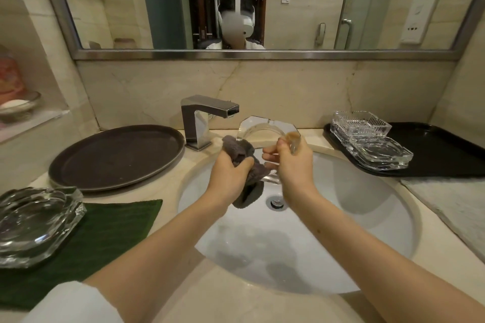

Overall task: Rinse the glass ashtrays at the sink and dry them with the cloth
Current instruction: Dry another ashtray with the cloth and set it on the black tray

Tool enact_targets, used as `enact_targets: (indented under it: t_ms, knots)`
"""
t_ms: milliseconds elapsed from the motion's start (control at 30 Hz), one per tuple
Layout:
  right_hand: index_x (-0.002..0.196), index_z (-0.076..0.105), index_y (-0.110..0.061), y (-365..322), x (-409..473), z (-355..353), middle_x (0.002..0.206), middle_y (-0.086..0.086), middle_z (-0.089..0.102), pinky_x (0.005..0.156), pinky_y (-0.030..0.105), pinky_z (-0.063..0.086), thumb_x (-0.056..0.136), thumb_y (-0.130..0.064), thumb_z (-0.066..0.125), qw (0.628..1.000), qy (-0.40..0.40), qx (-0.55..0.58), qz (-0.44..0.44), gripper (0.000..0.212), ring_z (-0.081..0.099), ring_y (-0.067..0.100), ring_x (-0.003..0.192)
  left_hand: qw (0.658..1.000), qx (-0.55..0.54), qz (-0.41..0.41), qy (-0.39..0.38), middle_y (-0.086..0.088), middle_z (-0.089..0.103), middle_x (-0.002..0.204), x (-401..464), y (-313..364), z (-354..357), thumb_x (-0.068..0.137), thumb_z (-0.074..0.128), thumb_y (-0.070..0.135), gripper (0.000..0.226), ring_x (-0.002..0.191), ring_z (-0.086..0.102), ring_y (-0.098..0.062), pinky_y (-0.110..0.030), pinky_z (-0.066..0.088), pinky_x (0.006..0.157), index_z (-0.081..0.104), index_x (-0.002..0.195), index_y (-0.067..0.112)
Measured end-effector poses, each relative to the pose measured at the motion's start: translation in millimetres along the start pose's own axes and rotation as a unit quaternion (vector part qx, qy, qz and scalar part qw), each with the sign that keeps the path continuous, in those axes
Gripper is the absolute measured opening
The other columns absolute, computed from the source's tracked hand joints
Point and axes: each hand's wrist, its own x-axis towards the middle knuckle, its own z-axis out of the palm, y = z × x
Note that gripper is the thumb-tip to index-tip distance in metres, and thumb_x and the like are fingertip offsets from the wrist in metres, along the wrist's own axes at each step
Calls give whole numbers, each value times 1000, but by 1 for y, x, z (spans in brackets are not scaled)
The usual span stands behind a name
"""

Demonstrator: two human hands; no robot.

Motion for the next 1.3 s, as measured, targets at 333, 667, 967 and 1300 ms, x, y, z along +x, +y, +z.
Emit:
enact_targets:
  t_ms: [333,667,967,1300]
  knots:
    - [83,47,-15,-41,25,-28,65,10,64,53,27,50,98,-7,43,947,-257,-191,-3,17,59,20,55,983,131,41,-120,-4,62,113,17,7,-31,74,73,37,59,106,59,-18,-34,47,95,50,121,12]
    - [87,51,-13,-46,26,-29,67,7,66,52,22,53,97,-10,46,869,-372,-325,-21,11,62,13,53,937,210,35,-276,3,63,96,17,14,-43,84,66,23,21,89,61,-10,-18,49,76,54,100,27]
    - [87,54,-16,-37,21,-21,58,2,63,49,21,51,96,-12,47,904,-303,-296,-57,13,59,9,46,952,214,203,-85,0,67,80,13,16,-32,89,60,20,8,77,63,-9,-19,50,69,64,88,13]
    - [80,51,-18,-14,3,-4,60,5,58,47,17,45,96,-8,45,996,-65,-51,-22,20,54,13,52,978,-196,-45,56,-6,67,89,6,7,1,89,58,10,9,89,65,-25,-37,54,81,58,97,13]
